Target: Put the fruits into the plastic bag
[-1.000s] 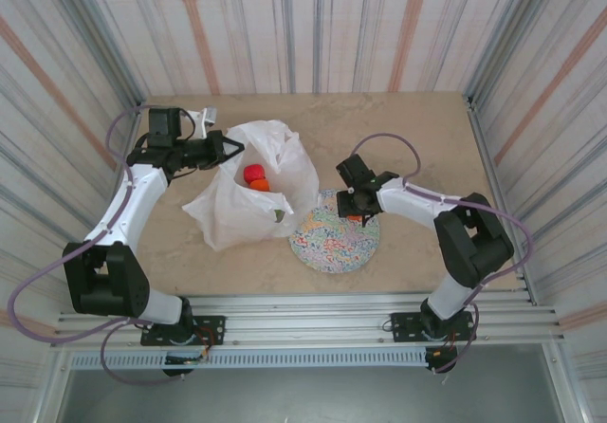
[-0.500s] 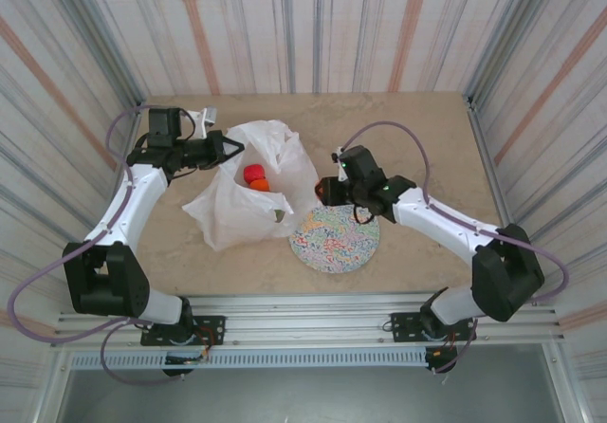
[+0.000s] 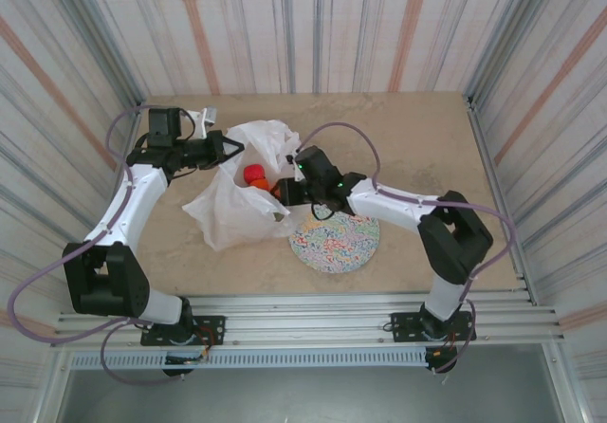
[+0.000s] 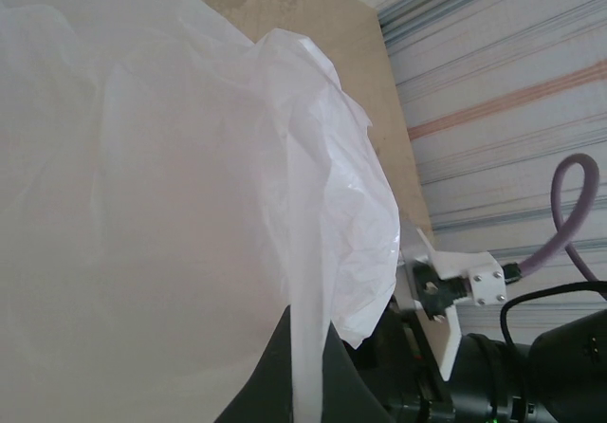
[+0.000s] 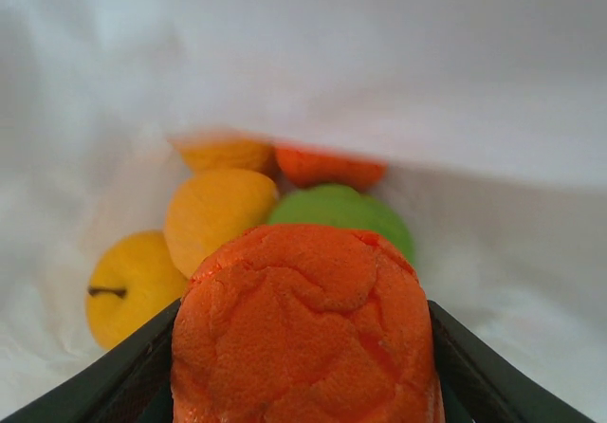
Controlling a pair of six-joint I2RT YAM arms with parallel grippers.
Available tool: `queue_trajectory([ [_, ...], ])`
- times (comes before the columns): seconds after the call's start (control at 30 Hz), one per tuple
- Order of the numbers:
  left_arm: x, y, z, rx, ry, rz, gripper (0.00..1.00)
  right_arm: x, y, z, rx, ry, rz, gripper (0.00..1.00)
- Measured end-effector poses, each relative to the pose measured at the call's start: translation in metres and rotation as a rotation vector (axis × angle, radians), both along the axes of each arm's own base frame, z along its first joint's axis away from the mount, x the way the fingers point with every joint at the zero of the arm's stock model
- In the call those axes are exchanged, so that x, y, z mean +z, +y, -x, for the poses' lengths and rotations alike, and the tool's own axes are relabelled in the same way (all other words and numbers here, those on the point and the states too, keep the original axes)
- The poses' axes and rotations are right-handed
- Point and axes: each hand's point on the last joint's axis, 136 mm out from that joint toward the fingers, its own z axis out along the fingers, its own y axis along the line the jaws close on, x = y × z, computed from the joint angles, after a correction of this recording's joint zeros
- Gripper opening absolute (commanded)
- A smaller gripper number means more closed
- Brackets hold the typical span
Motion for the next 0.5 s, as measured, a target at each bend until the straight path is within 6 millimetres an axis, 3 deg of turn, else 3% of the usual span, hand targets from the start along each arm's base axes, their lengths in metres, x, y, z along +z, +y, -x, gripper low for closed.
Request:
queue_trajectory([
  [0.27, 0.000, 0.000, 0.000, 0.000, 0.000, 0.000, 0.00, 0.015, 0.051, -0.016, 0.016, -0.035, -0.077, 0.57],
  [0.5, 0.001, 0.000, 0.000, 0.000, -0.003, 0.000, 0.00, 0.019, 0.062, -0.038, -0.068, -0.080, -0.094, 0.57],
])
